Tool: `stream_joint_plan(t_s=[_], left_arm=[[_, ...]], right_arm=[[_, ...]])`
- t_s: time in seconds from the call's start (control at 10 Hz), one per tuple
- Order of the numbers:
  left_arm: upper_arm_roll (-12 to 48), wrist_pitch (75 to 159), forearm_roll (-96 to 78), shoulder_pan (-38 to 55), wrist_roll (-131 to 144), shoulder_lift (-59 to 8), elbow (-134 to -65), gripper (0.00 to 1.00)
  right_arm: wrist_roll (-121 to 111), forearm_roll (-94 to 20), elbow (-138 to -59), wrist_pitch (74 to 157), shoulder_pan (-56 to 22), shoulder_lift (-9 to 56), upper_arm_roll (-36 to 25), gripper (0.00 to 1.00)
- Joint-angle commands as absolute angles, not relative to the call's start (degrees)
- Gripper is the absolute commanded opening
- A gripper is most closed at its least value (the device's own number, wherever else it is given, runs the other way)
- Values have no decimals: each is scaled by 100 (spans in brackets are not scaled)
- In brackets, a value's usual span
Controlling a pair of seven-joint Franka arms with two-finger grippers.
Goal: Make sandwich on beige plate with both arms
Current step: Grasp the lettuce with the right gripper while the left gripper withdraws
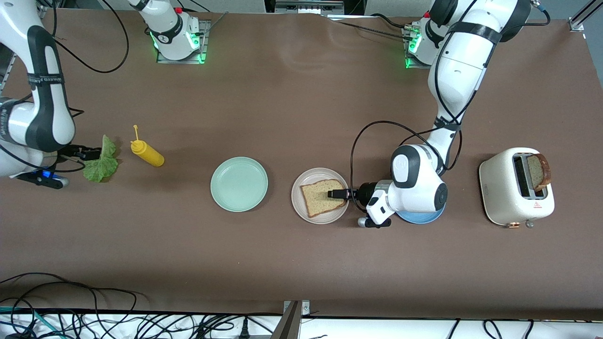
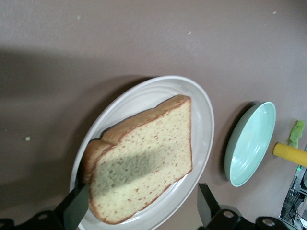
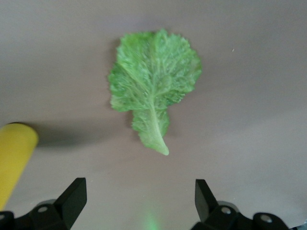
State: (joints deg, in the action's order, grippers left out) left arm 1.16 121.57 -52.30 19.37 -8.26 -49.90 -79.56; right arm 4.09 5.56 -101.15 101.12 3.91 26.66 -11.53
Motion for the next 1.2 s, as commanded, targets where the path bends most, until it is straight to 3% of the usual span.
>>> stream_joint_plan(t_s=[0.0,0.3,0.6,1.0,1.1], left_arm=[[70,12103,-4708,1890,-932,-4389,-8050,100],[-26,11795,-2195,1392,-888,-2626,-8689,100],[-18,11262,-1356,828,-905,-919,-9666,100],[-18,9522,-12,361,-888,226,-9712,100],[-18,9205,174,221,-879,420,-9703,100]], right_arm=[[125,642,-10423,10502,746,2837,-1099,100],[123,633,-10424,10757,826,3189,-1090,100],[-51,607,-10424,10942,931,3567,-1090,100],[-132,589,-10424,10925,1019,3709,-1090,100],[-132,589,-10424,10925,1080,3709,-1090,85]])
